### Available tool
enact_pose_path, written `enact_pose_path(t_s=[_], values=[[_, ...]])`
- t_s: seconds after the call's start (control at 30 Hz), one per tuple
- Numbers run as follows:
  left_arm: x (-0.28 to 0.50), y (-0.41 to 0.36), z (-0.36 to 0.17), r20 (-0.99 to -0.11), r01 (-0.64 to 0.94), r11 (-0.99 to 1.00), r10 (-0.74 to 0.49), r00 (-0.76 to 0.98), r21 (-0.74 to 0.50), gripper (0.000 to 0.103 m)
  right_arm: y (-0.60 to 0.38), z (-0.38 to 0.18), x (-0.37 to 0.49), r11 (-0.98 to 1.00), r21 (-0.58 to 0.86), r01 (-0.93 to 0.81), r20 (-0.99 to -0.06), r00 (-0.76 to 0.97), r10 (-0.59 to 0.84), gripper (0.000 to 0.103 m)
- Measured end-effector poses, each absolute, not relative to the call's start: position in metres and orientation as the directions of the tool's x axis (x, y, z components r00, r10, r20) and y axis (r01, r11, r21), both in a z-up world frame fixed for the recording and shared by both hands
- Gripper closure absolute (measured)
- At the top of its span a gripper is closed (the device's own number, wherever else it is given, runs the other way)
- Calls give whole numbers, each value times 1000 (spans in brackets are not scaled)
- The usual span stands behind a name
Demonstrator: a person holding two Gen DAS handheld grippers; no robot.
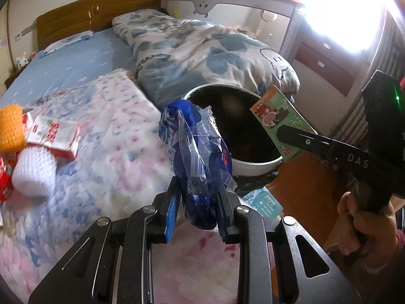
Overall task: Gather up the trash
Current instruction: 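Carry the blue bag and green carton over the black bin with both tools, then open both tools to drop the bag and carton into the bin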
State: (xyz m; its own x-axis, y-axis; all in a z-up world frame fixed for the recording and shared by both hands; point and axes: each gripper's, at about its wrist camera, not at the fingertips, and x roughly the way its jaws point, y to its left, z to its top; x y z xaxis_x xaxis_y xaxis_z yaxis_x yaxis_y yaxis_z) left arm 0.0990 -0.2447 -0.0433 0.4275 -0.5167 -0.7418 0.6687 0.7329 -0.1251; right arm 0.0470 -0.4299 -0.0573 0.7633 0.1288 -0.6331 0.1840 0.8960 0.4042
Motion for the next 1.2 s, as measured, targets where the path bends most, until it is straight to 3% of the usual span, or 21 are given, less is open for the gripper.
enact_pose_path(t_s=[1.0, 1.13, 1.2], values=[[148, -334, -58, -802, 723, 685, -477, 360, -83, 78, -488, -76, 91, 888, 389, 245, -693, 713, 107, 71], [150, -337, -59, -806, 726, 683, -470, 360, -73, 73, -491, -77, 95, 886, 391, 251, -697, 710, 106, 70], [150, -336, -59, -807, 726, 684, -470, 356, -78, 61, -492, -78, 98, 883, 392, 258, -702, 705, 105, 68]])
